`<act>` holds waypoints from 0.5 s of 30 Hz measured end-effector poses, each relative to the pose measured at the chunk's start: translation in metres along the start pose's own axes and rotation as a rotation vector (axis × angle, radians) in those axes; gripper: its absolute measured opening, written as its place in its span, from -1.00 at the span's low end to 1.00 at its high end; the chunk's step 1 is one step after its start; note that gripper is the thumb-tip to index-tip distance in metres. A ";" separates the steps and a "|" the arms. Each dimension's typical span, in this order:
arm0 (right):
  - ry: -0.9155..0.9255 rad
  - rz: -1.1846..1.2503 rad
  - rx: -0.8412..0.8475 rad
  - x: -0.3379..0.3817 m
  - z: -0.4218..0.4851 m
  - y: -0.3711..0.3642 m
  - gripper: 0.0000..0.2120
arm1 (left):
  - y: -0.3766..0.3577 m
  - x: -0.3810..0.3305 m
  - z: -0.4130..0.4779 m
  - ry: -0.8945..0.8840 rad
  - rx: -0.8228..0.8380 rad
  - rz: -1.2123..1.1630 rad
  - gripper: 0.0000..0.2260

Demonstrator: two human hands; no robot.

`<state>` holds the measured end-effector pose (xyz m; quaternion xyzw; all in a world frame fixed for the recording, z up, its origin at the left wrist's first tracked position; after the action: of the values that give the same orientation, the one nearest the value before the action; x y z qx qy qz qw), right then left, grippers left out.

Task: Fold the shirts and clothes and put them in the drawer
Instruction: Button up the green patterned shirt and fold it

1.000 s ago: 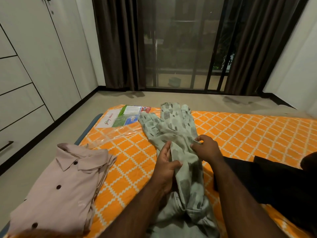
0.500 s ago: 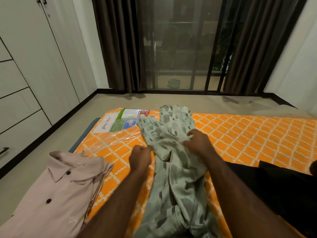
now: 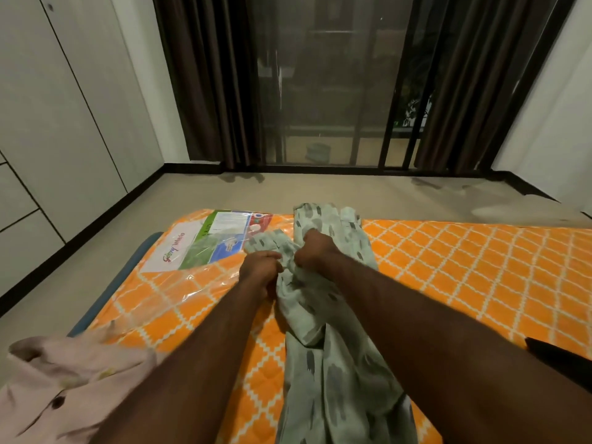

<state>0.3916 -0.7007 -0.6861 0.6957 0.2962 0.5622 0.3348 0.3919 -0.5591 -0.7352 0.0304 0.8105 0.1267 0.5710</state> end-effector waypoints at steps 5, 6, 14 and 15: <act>-0.101 0.684 0.226 -0.008 -0.013 0.029 -0.68 | 0.003 -0.021 -0.015 -0.278 0.080 0.023 -0.60; -0.088 0.761 0.238 -0.009 -0.019 0.038 -0.60 | 0.005 -0.028 -0.019 -0.328 0.106 0.012 -0.58; 0.092 0.952 0.023 -0.017 -0.037 0.088 -0.45 | -0.005 -0.086 -0.047 -0.437 0.291 -0.197 -0.44; 0.114 0.965 -0.012 -0.016 -0.033 0.094 -0.43 | -0.009 -0.094 -0.046 -0.460 0.292 -0.206 -0.38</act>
<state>0.3595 -0.7654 -0.6159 0.7199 -0.0454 0.6922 0.0231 0.3822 -0.5938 -0.6369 0.0580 0.6682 -0.0602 0.7393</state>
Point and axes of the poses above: each hand's wrist, its own z-axis towards the middle knuckle, its own y-axis out of the back of the hand, x = y × z, the point moved 2 cm from there along z, towards the middle knuckle, and after that the axes turned 2 degrees about -x, right-handed, at the moved point
